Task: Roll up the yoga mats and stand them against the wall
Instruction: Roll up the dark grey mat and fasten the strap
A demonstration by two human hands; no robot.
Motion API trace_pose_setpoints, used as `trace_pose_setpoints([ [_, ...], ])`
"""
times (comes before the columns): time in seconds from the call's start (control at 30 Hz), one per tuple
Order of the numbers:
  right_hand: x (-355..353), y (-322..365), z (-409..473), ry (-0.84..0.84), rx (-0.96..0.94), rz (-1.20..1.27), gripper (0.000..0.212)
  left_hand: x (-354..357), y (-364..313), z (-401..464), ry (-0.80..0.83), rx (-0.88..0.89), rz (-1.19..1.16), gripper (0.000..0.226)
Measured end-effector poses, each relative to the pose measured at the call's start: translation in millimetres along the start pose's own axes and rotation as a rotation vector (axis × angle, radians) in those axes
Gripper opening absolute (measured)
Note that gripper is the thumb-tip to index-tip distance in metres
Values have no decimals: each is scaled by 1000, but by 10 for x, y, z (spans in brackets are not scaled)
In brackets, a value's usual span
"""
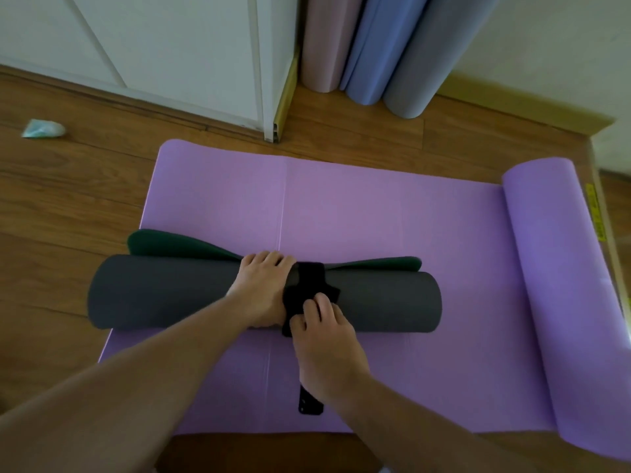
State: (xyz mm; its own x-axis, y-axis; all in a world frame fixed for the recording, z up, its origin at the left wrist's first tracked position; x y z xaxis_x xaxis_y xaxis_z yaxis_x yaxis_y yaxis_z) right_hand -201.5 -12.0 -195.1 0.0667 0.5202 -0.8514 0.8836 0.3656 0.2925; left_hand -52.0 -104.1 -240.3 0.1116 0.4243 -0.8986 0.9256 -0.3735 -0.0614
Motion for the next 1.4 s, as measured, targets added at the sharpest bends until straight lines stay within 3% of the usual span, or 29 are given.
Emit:
trace_pose_setpoints([
  [0.17,164,130,-110,200,-11,-233,100,-197,124,-42,288,-9,-282,111],
  [0.3,404,157,-273,271,-29,-264,92,-34,-4,-116,127,7,-60,123],
  [0.4,561,117,-402,282,-48,-240,88,61,-67,-173,-12,20,16,114],
  [0.5,644,108,-537,417,-87,-32,68,81,-107,-206,-45,18,4,109],
  [0.57,689,11,-570,447,169,201,56,71,-96,-194,-46,10,-9,109],
  [0.67,888,-178,-523,201,692,533,46,79,-79,-169,-67,-1,-12,109],
  [0.77,1091,-182,-433,53,919,638,54,133,-101,-205,-87,-13,-25,109],
  [0.93,1187,-40,-421,39,897,627,38,158,-83,-196,-111,-14,-46,110],
  [1.07,1064,-80,-426,16,862,753,23,108,-57,-156,-55,22,-15,122],
  [1.2,929,71,-508,65,814,951,35,113,-80,-149,-71,14,50,125],
  [1.3,738,257,-540,81,800,1000,63,166,-143,-184,-128,-19,95,124],
  [1.4,400,410,-527,143,635,970,76,175,-172,-204,-113,-27,115,125],
])
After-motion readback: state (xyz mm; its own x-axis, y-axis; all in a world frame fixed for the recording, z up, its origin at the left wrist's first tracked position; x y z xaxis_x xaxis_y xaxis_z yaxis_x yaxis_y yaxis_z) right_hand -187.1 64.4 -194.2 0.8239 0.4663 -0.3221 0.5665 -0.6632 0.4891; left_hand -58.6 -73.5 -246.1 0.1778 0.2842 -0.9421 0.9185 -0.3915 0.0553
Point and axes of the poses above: each hand's wrist, its own z-axis towards the middle knuckle, its own x-axis out of the palm, y = z × x, the point moved 2 cm from there along z, towards the middle knuckle, and after that the axes turned 15 degrees about z, right-handed, at the moved point
